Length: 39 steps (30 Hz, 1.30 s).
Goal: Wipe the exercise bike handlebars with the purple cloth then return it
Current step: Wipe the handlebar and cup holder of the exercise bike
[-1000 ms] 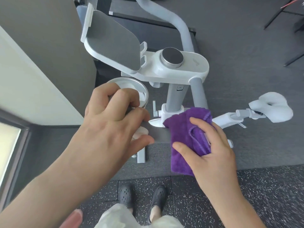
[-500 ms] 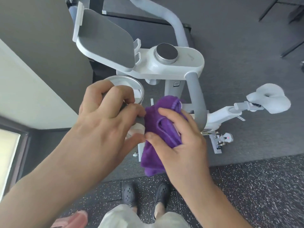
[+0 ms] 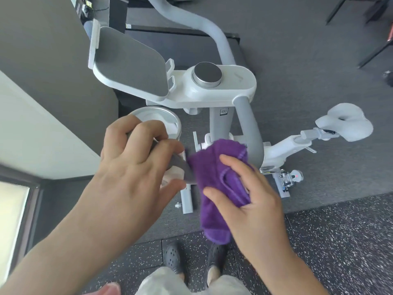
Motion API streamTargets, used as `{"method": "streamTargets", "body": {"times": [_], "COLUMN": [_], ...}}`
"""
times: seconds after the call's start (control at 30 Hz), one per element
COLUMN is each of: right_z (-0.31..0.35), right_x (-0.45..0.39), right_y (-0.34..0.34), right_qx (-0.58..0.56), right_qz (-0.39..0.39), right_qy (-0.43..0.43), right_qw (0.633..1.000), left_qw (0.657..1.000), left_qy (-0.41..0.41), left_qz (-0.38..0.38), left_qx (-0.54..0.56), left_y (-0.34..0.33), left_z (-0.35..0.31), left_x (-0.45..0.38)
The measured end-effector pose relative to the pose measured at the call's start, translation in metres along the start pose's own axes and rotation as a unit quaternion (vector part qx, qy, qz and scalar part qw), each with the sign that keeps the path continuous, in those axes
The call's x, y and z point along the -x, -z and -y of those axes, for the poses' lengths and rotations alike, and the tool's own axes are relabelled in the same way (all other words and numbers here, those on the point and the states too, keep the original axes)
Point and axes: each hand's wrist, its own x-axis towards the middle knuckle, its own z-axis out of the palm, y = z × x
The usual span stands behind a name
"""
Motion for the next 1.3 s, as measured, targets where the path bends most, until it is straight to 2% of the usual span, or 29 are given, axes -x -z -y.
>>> {"method": "streamTargets", "body": {"times": [0.1, 0.2, 0.3, 0.37, 0.47, 0.6, 0.7, 0.8, 0.87, 0.93, 1.03, 1.07, 1.17, 1.2, 1.3], "right_z": [-0.009, 0.009, 0.035, 0.051, 0.059, 0.023, 0.021, 0.045, 0.049, 0.038, 0.026, 0.028, 0.045, 0.047, 0.041], "right_x": [0.006, 0.007, -0.002, -0.013, -0.027, -0.014, -0.007, -0.022, -0.03, -0.025, -0.016, -0.018, -0.032, -0.033, -0.018], "right_y": [0.017, -0.01, -0.033, -0.038, -0.033, -0.009, -0.009, -0.024, -0.025, -0.017, -0.007, -0.008, -0.02, -0.021, -0.015], "right_qx": [-0.012, -0.1, -0.221, -0.237, -0.206, -0.1, -0.105, -0.153, -0.145, -0.112, -0.078, -0.07, -0.06, -0.057, -0.027], "right_qz": [-0.039, -0.045, -0.049, -0.049, -0.012, 0.008, -0.025, -0.023, -0.006, 0.018, 0.023, 0.02, 0.003, -0.004, 0.008], "right_qy": [-0.026, -0.017, -0.037, 0.003, 0.043, 0.043, 0.064, 0.129, 0.155, 0.157, 0.141, 0.144, 0.187, 0.204, 0.219], "right_qw": [0.999, 0.994, 0.973, 0.97, 0.978, 0.994, 0.992, 0.979, 0.977, 0.981, 0.987, 0.987, 0.981, 0.977, 0.975], "left_qw": [1.0, 0.995, 0.976, 0.964, 0.945, 0.928, 0.941, 0.921, 0.905, 0.91, 0.916, 0.905, 0.834, 0.82, 0.824], "left_qy": [-0.01, -0.026, 0.014, 0.063, 0.124, 0.177, 0.18, 0.19, 0.19, 0.172, 0.168, 0.178, 0.219, 0.22, 0.198], "left_qz": [-0.007, -0.009, -0.006, 0.0, -0.003, -0.025, -0.023, -0.006, 0.019, 0.033, -0.012, -0.029, -0.058, -0.061, -0.037], "left_qx": [0.017, 0.098, 0.218, 0.26, 0.303, 0.327, 0.285, 0.34, 0.381, 0.377, 0.363, 0.384, 0.503, 0.525, 0.53], "left_y": [-0.001, 0.001, 0.008, 0.014, 0.021, 0.029, 0.032, 0.036, 0.037, 0.037, 0.035, 0.033, 0.027, 0.025, 0.019], "left_z": [0.0, 0.007, 0.02, 0.026, 0.026, 0.021, 0.02, 0.029, 0.036, 0.041, 0.045, 0.045, 0.043, 0.042, 0.04], "left_x": [0.0, 0.0, 0.005, 0.008, 0.011, 0.009, 0.005, 0.001, 0.001, 0.003, 0.011, 0.014, 0.014, 0.013, 0.004]}}
